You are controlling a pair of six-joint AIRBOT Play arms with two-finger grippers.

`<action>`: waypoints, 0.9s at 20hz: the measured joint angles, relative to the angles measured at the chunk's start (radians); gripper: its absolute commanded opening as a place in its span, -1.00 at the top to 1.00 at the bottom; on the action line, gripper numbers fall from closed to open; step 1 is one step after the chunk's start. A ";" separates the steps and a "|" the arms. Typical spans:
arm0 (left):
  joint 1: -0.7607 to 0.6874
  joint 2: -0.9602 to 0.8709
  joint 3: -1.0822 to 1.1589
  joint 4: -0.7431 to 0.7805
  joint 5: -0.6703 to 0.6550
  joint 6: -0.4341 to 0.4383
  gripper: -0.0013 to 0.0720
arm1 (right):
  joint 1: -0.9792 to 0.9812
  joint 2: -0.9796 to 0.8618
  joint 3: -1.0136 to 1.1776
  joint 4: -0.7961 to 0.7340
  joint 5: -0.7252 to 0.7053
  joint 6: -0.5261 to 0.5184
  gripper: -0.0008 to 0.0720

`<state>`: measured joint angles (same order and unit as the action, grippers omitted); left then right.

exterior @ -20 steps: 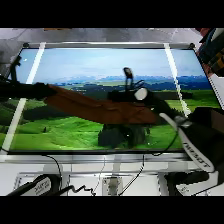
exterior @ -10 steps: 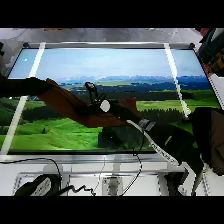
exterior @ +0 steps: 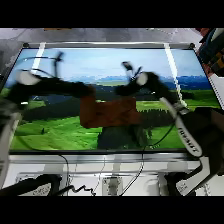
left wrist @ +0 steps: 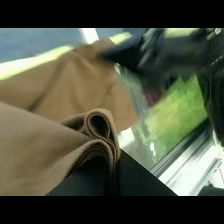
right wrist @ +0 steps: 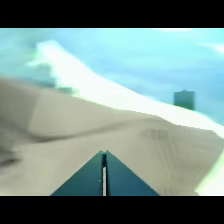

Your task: Fold the clothes and pants, and hang the long-sleeved shirts on hangers.

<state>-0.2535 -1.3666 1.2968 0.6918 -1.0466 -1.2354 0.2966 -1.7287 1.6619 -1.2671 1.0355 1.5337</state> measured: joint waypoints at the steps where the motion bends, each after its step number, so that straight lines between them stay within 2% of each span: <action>1: -0.068 -0.047 0.000 -0.006 0.066 -0.007 -0.46 | -0.053 0.021 0.000 -0.012 0.031 0.000 0.94; 2: -0.133 -0.093 0.000 -0.019 0.132 -0.014 -0.47 | -0.112 0.042 0.000 -0.023 0.059 0.000 0.94; 3: -0.186 -0.132 0.000 -0.043 0.196 -0.014 -0.72 | -0.157 0.057 0.000 -0.029 0.080 -0.001 0.94; 4: -0.224 -0.159 0.000 -0.070 0.241 -0.012 -0.84 | -0.206 0.069 0.001 -0.038 0.103 -0.002 0.94; 8: -0.274 -0.200 0.001 -0.122 0.333 0.026 -0.84 | -0.373 0.089 -0.032 -0.069 0.166 -0.037 0.94; 11: -0.225 -0.185 0.001 -0.134 0.317 0.036 -0.84 | -0.466 0.093 -0.132 -0.006 0.206 -0.171 0.90; 12: -0.201 -0.176 0.001 -0.137 0.299 0.039 -0.84 | -0.489 0.090 -0.183 0.063 0.215 -0.237 0.35; 13: -0.175 -0.169 0.001 -0.139 0.277 0.041 -0.83 | -0.504 0.088 -0.239 0.139 0.217 -0.292 -0.63; 14: -0.150 -0.163 0.001 -0.140 0.260 0.042 -0.83 | -0.512 0.083 -0.298 0.214 0.211 -0.330 -0.95; 18: -0.065 -0.150 0.001 -0.136 0.183 0.056 -0.84 | -0.472 0.043 -0.506 0.470 0.111 -0.391 -0.95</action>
<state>-0.3187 -1.5166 1.2980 0.5556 -0.8635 -1.1797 -0.1749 -1.6852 1.1557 -0.7975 1.1469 1.1423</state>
